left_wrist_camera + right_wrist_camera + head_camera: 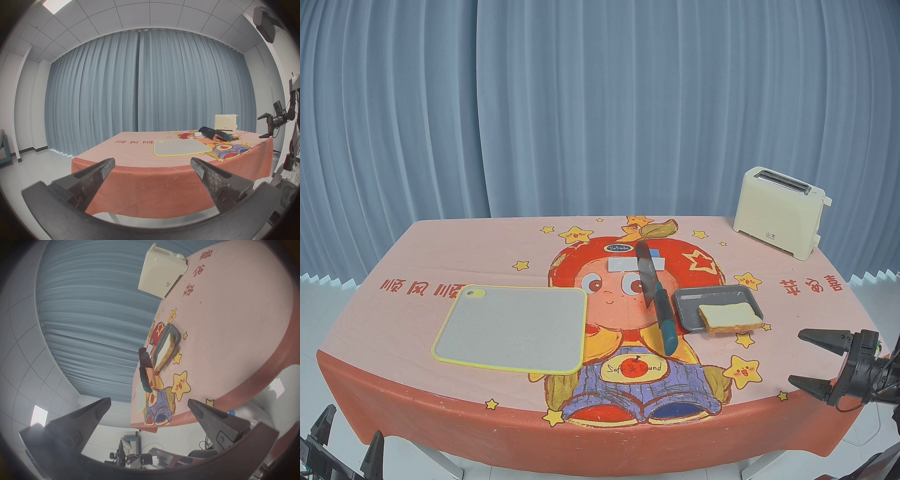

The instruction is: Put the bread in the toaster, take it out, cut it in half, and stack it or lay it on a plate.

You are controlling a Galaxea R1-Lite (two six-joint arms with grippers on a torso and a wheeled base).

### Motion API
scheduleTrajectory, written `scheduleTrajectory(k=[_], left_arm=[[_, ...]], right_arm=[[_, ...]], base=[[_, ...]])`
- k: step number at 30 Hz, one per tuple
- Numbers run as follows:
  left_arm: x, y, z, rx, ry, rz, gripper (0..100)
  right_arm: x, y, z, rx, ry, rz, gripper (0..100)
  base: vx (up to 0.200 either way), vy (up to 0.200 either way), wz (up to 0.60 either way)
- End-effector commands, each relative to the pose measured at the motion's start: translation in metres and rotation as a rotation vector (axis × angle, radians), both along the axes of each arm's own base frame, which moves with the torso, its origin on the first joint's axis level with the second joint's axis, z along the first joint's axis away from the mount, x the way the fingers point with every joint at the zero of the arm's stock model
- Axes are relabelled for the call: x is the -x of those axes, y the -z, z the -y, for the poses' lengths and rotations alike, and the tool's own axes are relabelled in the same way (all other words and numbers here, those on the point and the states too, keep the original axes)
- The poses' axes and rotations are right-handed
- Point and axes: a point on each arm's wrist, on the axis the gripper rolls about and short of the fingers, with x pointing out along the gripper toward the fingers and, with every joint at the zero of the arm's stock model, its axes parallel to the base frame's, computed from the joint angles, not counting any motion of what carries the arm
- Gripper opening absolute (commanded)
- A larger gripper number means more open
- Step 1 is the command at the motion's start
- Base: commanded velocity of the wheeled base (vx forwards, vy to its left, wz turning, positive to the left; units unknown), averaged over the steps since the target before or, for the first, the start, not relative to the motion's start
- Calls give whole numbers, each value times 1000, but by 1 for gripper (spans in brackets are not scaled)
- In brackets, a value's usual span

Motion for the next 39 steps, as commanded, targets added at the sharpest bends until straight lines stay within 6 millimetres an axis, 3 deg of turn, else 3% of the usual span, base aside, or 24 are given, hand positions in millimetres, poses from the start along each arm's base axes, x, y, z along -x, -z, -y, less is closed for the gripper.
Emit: scheduleTrajectory(k=[1, 23, 39], left_arm=[[-1, 2, 0, 0, -1, -10, 100], [-1, 2, 0, 0, -1, -10, 100], [-1, 2, 0, 0, -1, -10, 100]], right_arm=[[-2, 7, 0, 0, 2, -35, 100], [-29, 17, -1, 6, 4, -8, 100], [-37, 18, -1, 5, 8, -3, 100]], base=[[0, 0, 0], [0, 0, 0], [0, 0, 0]])
